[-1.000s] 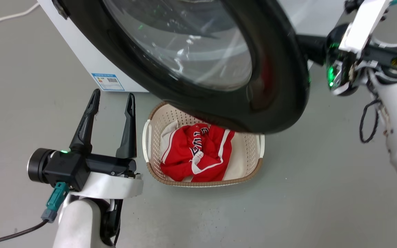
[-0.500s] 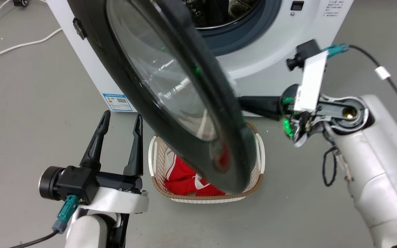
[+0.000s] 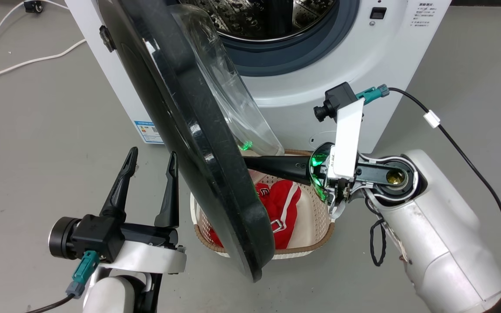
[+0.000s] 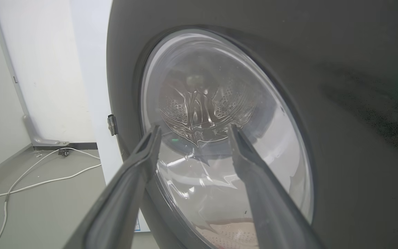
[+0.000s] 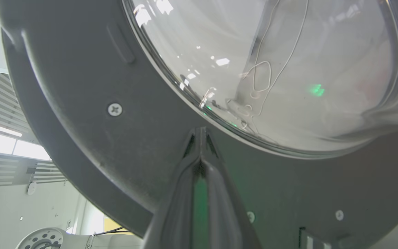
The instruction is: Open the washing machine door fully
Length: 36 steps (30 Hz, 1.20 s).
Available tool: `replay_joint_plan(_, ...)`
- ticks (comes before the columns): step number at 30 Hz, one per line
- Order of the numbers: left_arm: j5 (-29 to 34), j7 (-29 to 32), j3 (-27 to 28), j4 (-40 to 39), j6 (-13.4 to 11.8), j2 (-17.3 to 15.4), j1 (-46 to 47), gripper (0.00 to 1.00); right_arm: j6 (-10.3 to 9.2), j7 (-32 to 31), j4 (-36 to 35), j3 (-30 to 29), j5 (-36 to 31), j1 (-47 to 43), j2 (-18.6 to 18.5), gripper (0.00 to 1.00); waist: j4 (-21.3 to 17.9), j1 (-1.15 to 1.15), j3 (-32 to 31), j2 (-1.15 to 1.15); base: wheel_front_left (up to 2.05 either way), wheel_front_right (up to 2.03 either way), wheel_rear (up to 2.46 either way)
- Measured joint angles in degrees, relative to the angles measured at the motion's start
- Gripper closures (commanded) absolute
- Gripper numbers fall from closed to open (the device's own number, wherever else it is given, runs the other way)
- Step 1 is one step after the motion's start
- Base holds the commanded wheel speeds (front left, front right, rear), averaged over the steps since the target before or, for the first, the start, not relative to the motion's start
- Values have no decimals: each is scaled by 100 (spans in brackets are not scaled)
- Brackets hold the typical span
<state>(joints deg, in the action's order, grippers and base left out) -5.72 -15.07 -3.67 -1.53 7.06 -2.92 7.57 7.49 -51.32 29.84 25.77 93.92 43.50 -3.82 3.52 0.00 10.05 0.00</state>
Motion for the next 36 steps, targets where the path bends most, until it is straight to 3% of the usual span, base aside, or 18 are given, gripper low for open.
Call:
replay_joint_plan(4,-8,0,15,-1,-1,0,-7,0,0,371,-135,27,-55,-114,37,100,-14,0,-2,0,0,0,0)
replay_joint_plan(17,-49,0,62,94,-23,0,-93,0,0,3112,-678,-1282,-419,-1284,-102,100,-137,0,-185,0,0,0,0)
replay_joint_plan(18,-49,0,73,100,-23,1,-107,0,0,3276,-746,-1394,-412,-1435,-107,89,-151,0,-202,0,0,0,0)
replay_joint_plan(20,-49,0,102,115,-23,1,-136,0,0,3571,-884,-1522,-486,-1711,-162,0,-177,0,-239,0,0,0,0)
replay_joint_plan(29,-24,0,197,190,-22,0,-260,0,0,5335,-1432,-1980,-1703,-2592,-512,0,-255,0,-411,0,0,0,0)
replay_joint_plan(33,-22,0,250,194,-22,1,-279,0,0,6197,-1503,-2067,-2866,-2828,-638,0,-289,0,-448,0,0,0,0)
replay_joint_plan(36,-22,0,310,194,-22,0,-300,0,0,6499,-1623,-2235,-3905,-2920,-608,0,-329,0,-451,0,0,0,0)
